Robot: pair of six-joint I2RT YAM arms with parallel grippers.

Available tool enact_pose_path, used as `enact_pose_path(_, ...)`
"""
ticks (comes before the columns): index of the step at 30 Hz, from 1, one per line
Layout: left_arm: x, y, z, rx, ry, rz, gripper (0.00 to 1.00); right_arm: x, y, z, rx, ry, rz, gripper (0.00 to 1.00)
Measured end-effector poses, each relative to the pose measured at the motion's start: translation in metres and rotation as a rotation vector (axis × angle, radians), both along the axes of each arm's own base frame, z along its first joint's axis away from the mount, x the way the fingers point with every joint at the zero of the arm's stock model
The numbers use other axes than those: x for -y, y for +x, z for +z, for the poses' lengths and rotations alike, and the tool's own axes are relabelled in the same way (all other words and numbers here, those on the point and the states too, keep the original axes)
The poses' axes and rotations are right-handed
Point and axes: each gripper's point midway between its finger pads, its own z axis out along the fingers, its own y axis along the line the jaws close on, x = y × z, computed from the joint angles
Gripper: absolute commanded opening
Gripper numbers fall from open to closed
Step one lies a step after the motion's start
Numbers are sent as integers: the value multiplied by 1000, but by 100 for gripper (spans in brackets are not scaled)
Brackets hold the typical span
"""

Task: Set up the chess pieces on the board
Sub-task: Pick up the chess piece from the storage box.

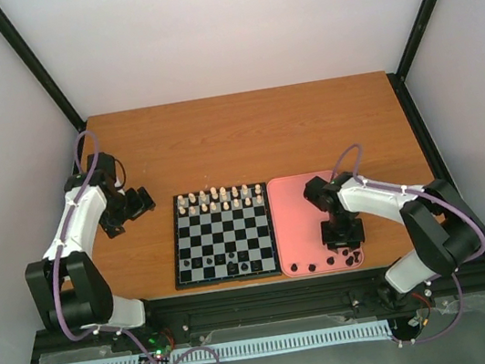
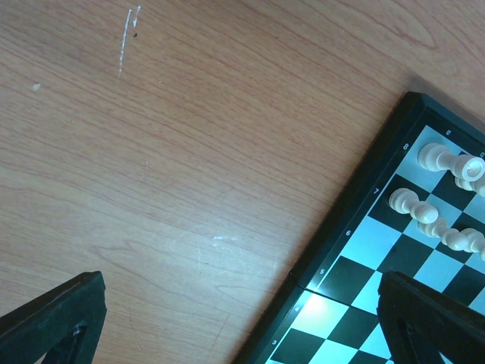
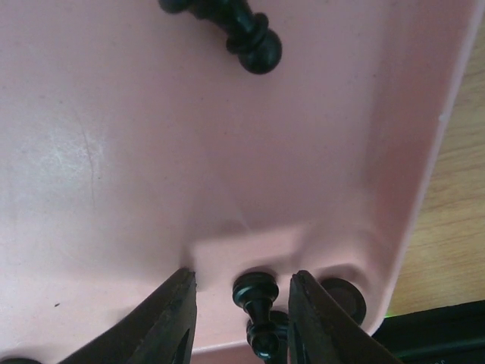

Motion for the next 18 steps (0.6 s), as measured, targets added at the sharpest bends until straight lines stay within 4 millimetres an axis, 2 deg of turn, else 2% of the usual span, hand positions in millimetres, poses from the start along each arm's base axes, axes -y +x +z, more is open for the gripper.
enact_pose_path(6,0,1,-2,-4,0,0,100,-1,0,-2,-5,7,6,25)
enact_pose_path(18,-1,3,-2,1,3,0,100,-2,1,-2,-11,9,10,19)
